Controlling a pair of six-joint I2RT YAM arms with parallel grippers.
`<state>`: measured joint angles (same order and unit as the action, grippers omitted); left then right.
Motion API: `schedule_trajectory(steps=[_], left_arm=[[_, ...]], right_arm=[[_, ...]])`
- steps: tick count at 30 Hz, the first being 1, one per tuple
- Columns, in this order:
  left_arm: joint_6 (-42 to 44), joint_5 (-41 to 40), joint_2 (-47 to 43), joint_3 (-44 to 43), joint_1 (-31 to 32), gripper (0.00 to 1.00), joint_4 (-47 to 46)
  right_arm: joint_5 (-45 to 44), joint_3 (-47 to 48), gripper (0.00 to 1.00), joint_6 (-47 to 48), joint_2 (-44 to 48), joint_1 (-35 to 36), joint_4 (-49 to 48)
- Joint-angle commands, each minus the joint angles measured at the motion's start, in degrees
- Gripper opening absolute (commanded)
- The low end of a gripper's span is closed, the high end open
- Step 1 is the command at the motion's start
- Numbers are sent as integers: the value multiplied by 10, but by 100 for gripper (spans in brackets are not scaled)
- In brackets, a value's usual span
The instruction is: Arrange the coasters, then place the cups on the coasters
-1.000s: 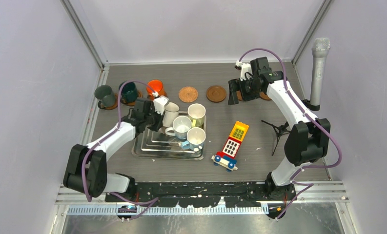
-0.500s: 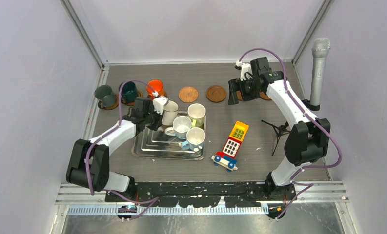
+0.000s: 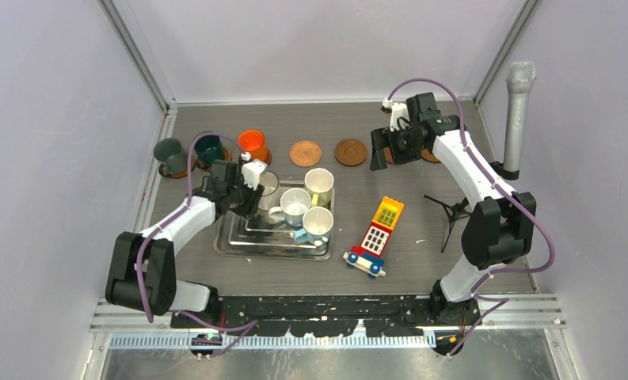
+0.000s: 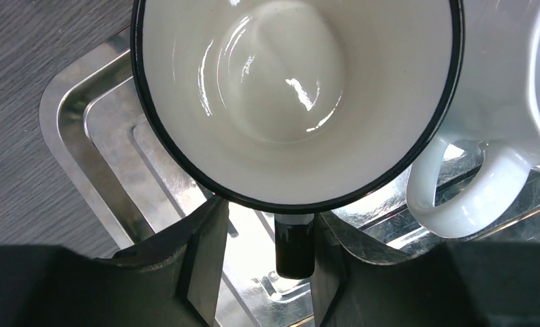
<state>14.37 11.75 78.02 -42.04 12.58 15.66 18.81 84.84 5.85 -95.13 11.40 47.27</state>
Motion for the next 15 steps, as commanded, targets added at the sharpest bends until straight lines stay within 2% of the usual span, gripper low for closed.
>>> schedule_trajectory(steps=[1,8,15], left_arm=[[-10,8,-15,-15,-5,45,-14],[-20,14,-9,-22,-6,43,-36],[-40,6,-34,-8,-6,48,-66]], right_arm=[[12,7,88,-6,18,-2,-8],[14,7,88,-8,21,-1,-6],[12,-3,88,-7,29,-1,-7]])
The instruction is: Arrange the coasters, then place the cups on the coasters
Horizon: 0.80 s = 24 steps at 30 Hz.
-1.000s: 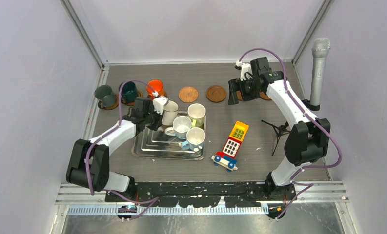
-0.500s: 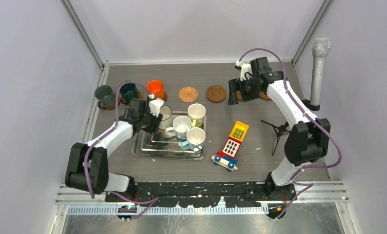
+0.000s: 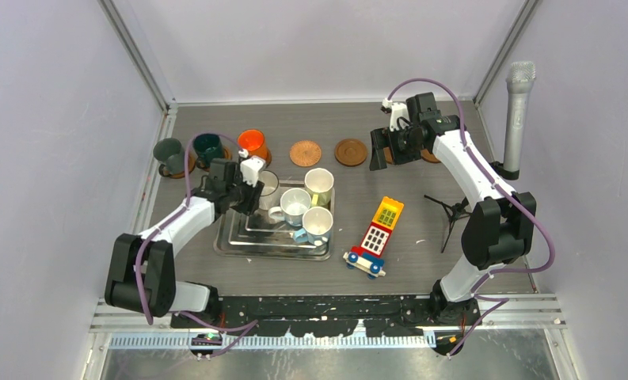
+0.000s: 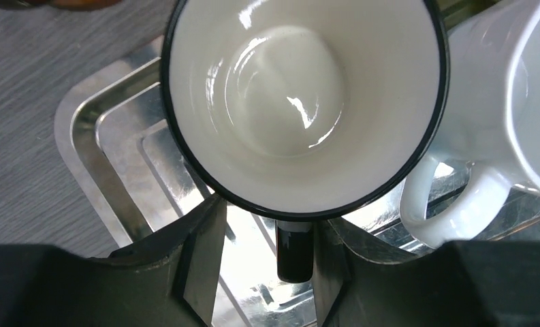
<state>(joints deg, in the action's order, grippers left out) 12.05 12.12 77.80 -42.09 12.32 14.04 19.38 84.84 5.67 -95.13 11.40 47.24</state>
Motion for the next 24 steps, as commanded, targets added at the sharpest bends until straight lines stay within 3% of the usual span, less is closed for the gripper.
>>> schedule_trajectory(steps=[1,9,11,13,14,24], left_arm=[[-18,2,-34,-5,-4,47,-55],[-23,6,-16,-3,-3,32,-64],[-18,2,-10,-7,-4,23,-54],[-14,3,-12,-11,-4,4,-43],[-13,6,-16,-11,-4,0,-41],[-27,37,-84,-41,-3,0,-45]], right_arm=[[7,-3,88,-5,30,-1,-7],[10,-1,88,-7,28,-2,-6],[9,0,88,-8,27,-2,-6],[10,0,88,-8,27,-1,-7],[10,0,88,-8,28,-2,-6],[9,0,88,-8,29,-2,-6]])
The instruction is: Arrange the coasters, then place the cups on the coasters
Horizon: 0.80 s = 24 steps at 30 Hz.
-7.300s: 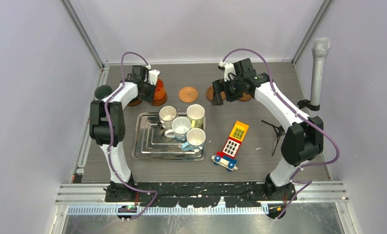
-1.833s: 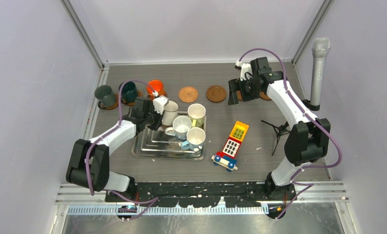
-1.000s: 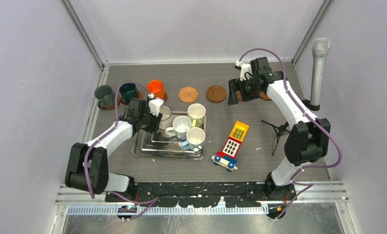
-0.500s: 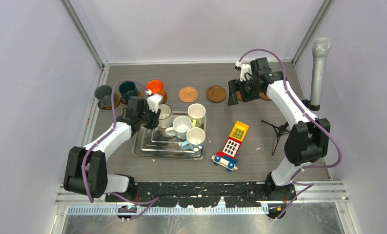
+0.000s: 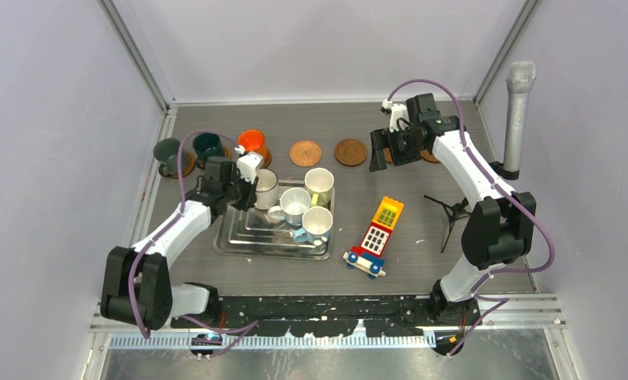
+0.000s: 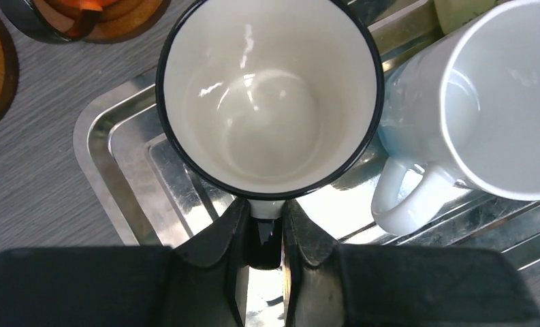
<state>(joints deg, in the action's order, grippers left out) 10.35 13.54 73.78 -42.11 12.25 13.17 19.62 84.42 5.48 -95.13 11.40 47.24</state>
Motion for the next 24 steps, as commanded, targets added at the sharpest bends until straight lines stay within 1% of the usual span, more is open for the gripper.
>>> schedule_trajectory(steps=[1,7,12,18,24], left_arm=[[-10,23,-45,-50,-2,0,-37],[-25,32,-32,-102,-1,0,-44],[-40,35,0,-150,9,0,-73],[-55,34,72,-220,32,0,-128],[-51,36,158,-285,48,0,-186]], right_arm=[[7,5,88,-6,28,-1,-6],[8,7,88,-6,26,-1,-7],[9,8,88,-5,25,-2,-6],[8,13,88,-5,24,-1,-7],[3,15,88,-1,26,-2,-7]])
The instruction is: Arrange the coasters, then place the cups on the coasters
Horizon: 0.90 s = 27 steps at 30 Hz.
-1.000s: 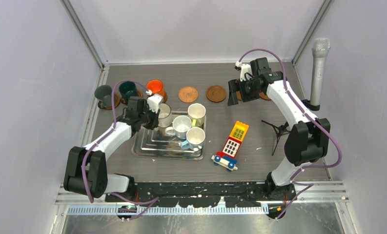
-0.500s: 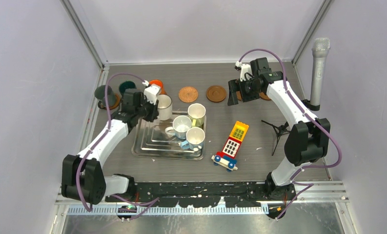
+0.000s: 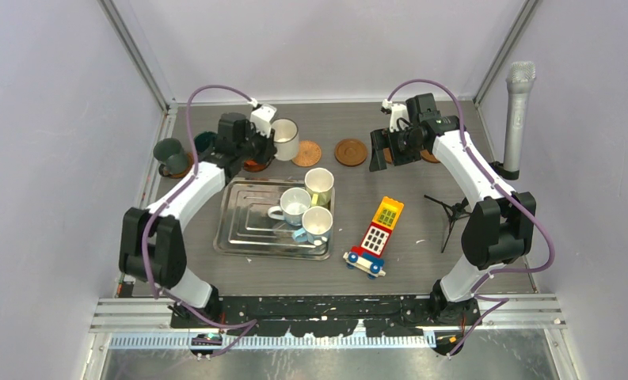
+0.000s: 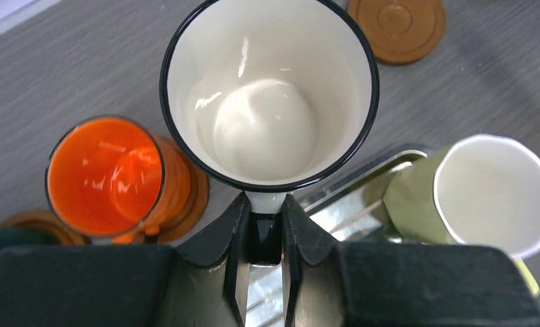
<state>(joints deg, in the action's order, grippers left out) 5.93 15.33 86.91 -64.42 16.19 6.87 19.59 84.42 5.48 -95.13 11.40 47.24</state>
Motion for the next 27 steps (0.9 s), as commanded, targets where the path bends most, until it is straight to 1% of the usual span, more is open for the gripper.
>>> schedule_trajectory(steps=[1,6,16,27], left_arm=[[-7,19,38,-69,12,0,-130],[10,23,90,-96,26,0,-164],[14,40,186,-147,36,0,-183],[18,33,224,-138,39,0,-203]], right_arm=[[2,15,89,0,27,-2,-7],[-1,16,89,5,26,-1,-4],[-1,25,89,1,12,-1,-4],[-6,37,89,3,-6,-1,-3]])
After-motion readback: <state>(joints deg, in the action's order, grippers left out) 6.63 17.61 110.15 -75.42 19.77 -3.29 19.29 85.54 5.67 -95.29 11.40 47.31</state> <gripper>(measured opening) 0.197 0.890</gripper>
